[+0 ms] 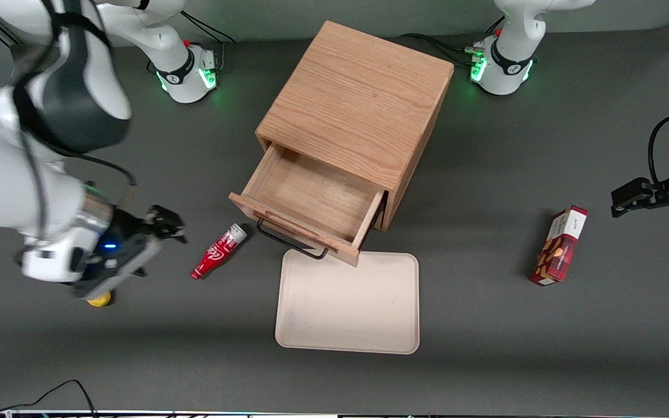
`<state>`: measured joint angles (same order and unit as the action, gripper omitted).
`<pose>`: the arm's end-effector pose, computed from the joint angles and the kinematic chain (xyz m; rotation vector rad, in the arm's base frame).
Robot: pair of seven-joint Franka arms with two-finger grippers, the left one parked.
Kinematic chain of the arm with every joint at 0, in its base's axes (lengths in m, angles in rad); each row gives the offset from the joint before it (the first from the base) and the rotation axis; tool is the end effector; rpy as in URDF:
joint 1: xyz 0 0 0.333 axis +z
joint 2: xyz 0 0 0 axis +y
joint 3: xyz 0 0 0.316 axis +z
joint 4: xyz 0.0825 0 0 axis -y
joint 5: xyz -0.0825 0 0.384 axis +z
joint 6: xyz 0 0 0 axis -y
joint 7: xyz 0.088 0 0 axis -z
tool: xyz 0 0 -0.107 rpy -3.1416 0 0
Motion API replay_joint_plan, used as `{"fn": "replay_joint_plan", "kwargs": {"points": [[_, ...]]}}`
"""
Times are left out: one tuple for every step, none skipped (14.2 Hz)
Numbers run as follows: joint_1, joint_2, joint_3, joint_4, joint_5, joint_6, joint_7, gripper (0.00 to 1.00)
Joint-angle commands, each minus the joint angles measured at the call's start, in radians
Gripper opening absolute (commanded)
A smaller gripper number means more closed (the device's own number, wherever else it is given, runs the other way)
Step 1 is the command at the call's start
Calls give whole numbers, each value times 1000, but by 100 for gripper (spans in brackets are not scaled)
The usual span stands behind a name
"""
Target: Open upper drawer
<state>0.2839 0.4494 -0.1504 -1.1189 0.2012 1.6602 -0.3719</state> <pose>0.6790 0.1370 0.5700 -2.9133 -0.7671 -0.1672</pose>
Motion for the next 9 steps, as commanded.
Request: {"fn": "replay_joint_plan", "kwargs": {"points": [[-84,-110,17,-126,-20,-13,172,100],[-104,-138,17,-160,-32,-10,235,100],[-118,-159,17,-186,-73,-5,301,100],[-123,-176,17,-206,-127,-7,356,100],[-129,-198,15,-237,-146,-14,419,100],[-143,-225,14,-280,-146,-14,476,100],[-167,-241,14,-309,-147,-16,482,100],[-175,-241,14,-309,-154,-20,481,100],[-178,-241,12,-308,-155,-43,499,100]]}}
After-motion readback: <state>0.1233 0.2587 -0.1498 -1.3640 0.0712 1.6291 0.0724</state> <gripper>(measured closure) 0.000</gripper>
